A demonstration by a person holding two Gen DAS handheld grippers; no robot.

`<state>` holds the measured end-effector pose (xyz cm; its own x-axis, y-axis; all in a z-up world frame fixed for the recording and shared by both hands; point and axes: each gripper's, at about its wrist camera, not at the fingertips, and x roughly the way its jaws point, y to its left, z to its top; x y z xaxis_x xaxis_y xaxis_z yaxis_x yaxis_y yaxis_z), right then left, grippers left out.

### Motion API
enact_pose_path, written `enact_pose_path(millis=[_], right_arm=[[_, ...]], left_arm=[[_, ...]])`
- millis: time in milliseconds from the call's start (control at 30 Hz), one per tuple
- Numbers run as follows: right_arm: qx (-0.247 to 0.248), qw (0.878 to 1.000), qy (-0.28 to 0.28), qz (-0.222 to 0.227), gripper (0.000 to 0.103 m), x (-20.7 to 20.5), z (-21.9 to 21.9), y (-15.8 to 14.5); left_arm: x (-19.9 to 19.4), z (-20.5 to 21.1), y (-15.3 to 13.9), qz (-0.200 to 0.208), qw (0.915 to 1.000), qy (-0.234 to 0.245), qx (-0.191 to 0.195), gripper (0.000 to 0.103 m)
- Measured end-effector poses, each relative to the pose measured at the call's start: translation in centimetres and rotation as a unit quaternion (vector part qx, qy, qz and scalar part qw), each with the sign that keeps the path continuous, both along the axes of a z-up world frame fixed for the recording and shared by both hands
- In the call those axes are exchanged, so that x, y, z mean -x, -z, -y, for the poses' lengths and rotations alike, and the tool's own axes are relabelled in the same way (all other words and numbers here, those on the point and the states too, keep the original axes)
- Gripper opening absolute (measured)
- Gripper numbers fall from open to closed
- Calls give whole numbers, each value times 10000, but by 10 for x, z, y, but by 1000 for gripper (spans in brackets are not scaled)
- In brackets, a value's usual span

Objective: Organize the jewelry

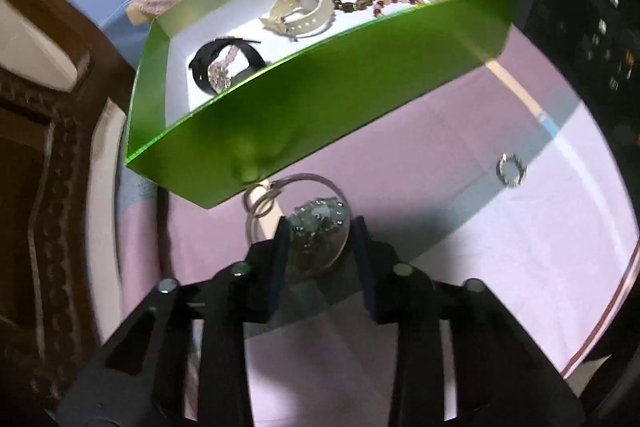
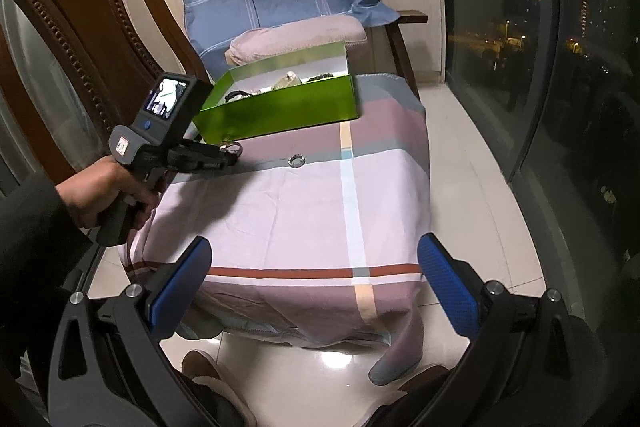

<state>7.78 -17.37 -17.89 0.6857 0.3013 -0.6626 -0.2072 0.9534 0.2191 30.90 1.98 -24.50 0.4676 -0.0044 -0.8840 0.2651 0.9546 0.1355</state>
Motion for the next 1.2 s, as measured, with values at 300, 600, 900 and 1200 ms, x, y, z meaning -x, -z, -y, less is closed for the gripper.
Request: enact_pose_path(millis=[300, 600, 900, 1200], right_arm=[[17, 9999, -83, -60, 100, -2, -6, 4], [49, 9997, -215, -88, 100, 0, -13, 7], [101, 9995, -304, 15, 100, 6, -16, 2], [64, 9993, -337, -112, 100, 2, -17, 10]], left_arm=[[19, -25, -45, 331, 9936, -377, 1009, 9], [85, -24, -71, 797, 9871, -748, 1168, 9], [80, -37, -59, 1119, 9771, -1233, 1326, 85], [119, -67, -70, 623, 9842, -1329, 989, 77]])
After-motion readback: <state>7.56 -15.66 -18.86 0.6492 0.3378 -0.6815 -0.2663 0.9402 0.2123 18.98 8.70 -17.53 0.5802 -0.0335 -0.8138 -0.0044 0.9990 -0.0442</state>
